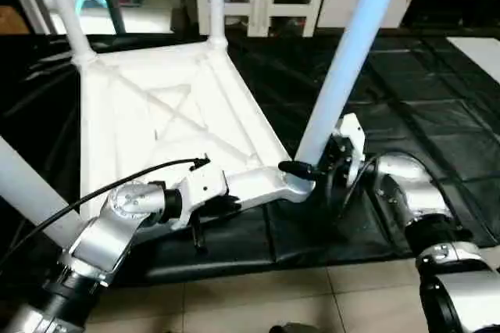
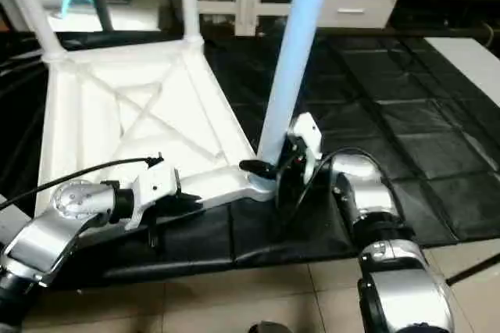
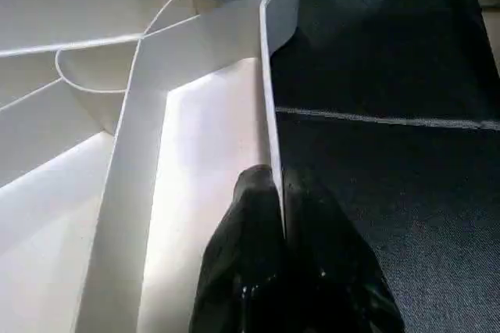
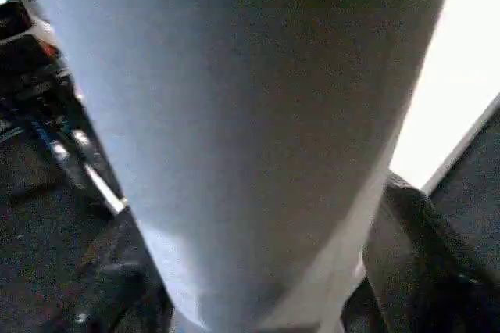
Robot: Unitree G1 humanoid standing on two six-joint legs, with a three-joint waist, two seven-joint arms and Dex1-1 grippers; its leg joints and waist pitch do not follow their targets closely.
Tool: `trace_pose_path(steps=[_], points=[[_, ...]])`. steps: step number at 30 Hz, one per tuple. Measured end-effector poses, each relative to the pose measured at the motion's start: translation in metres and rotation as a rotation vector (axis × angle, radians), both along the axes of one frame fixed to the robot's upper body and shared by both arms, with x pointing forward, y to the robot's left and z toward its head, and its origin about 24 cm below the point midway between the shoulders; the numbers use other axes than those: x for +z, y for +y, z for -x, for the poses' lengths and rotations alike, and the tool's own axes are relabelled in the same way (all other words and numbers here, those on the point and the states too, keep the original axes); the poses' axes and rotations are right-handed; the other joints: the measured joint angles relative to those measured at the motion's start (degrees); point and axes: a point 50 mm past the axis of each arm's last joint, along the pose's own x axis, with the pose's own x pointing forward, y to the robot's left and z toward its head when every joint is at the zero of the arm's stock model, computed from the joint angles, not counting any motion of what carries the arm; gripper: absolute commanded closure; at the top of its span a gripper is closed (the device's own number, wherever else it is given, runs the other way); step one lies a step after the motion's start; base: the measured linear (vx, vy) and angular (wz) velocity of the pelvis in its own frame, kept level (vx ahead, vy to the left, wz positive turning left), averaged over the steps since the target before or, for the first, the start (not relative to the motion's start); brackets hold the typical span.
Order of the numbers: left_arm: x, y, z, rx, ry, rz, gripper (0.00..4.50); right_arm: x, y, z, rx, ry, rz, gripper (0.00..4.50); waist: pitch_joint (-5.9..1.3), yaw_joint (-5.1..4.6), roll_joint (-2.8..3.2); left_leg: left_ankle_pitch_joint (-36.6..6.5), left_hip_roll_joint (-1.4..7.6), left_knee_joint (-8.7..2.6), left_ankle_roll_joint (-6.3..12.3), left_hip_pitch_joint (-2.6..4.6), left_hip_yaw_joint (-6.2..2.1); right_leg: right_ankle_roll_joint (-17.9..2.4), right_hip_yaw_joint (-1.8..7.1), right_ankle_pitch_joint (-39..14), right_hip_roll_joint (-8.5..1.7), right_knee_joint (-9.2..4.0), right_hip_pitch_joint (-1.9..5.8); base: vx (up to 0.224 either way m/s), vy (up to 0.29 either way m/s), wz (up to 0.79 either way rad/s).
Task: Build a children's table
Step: Rotate leg to tighten
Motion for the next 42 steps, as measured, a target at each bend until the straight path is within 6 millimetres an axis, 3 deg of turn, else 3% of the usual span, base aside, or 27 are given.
trace_pose_path(steps=[8,13,16,20,25,29,30,31,36,39,42], points=[[-0.001,0.001,-0.001,0.007,0.000,-0.003,4.50,0.000,0.000,0.000,-0.003,-0.013,0.015,2.45,0.00,-0.07,0.00,-0.1,0.00,0.04,-0.18,0.09,0.01,0.0,0.04,0.0,0.00,0.15,0.02,0.000,0.000,0.00],[-0.001,0.000,-0.009,0.069,-0.011,-0.016,4.50,-0.004,0.012,-0.008,-0.160,-0.028,0.023,2.55,0.00,-0.54,-0.06,-0.1,0.00,0.06,-0.35,0.19,0.01,0.0,0.12,0.0,0.06,0.36,0.09,0.000,0.000,0.00],[-0.003,-0.012,-0.021,0.183,0.005,0.006,4.50,-0.009,0.025,-0.019,-0.406,-0.022,0.006,2.57,-0.04,-0.81,-0.09,-0.1,-0.01,0.06,-0.52,0.29,0.00,0.0,0.17,0.0,0.07,0.52,0.14,0.000,0.000,0.00],[-0.005,-0.043,-0.038,0.357,0.053,0.041,4.50,-0.012,0.041,-0.033,-0.780,0.022,-0.016,2.59,-0.11,-0.95,-0.12,0.0,-0.03,0.06,-0.63,0.38,-0.05,-0.1,0.14,0.1,0.07,0.53,0.19,0.000,0.000,0.00],[-0.008,-0.073,-0.046,0.453,0.124,0.102,4.50,-0.015,0.044,-0.038,-0.958,0.056,0.005,2.59,-0.43,0.01,-0.24,0.0,-0.11,0.06,-0.62,0.42,-0.07,0.0,0.16,0.1,0.00,0.35,0.36,0.000,0.000,0.00],[-0.007,-0.064,-0.045,0.433,0.123,0.097,4.50,-0.012,0.045,-0.038,-0.909,0.066,-0.036,2.59,-0.49,-0.17,-0.27,0.0,-0.07,0.04,-0.60,0.16,-0.10,0.0,0.10,0.1,0.02,0.23,0.44,0.000,0.000,0.00],[-0.007,-0.063,-0.044,0.427,0.122,0.095,4.50,-0.012,0.045,-0.038,-0.894,0.070,-0.049,2.03,-0.50,-0.25,-0.29,0.0,-0.05,0.02,-0.60,0.16,-0.11,0.1,0.09,0.0,0.05,0.23,0.43,0.000,0.000,0.00],[-0.006,-0.058,-0.043,0.417,0.109,0.084,4.50,-0.011,0.045,-0.038,-0.869,0.061,-0.056,2.03,-0.51,-0.36,-0.30,0.0,-0.03,-0.02,-0.60,0.17,-0.12,0.1,0.07,0.0,0.06,0.23,0.43,0.000,0.000,0.00],[-0.004,-0.011,-0.028,0.264,0.002,0.023,4.50,-0.019,0.037,-0.022,-0.521,0.039,-0.066,1.53,-0.51,-1.23,-0.24,0.0,0.05,-0.26,-0.58,0.00,-0.22,0.1,-0.02,-0.1,0.18,0.24,0.11,0.000,0.000,0.00],[-0.002,0.005,-0.014,0.160,-0.008,0.006,4.50,-0.017,0.023,-0.012,-0.295,0.022,-0.018,1.39,-0.46,-1.11,-0.14,0.0,0.00,-0.18,-0.36,0.02,-0.15,0.1,0.00,-0.1,0.06,0.11,0.04,0.000,0.000,0.00],[-0.002,0.008,-0.007,0.089,0.008,0.005,4.50,-0.010,0.010,-0.006,-0.114,-0.011,0.073,1.21,-0.46,-0.21,-0.15,0.0,-0.01,-0.03,0.00,0.01,-0.10,0.0,0.01,-0.1,0.03,0.07,0.07,0.000,0.000,0.00]])
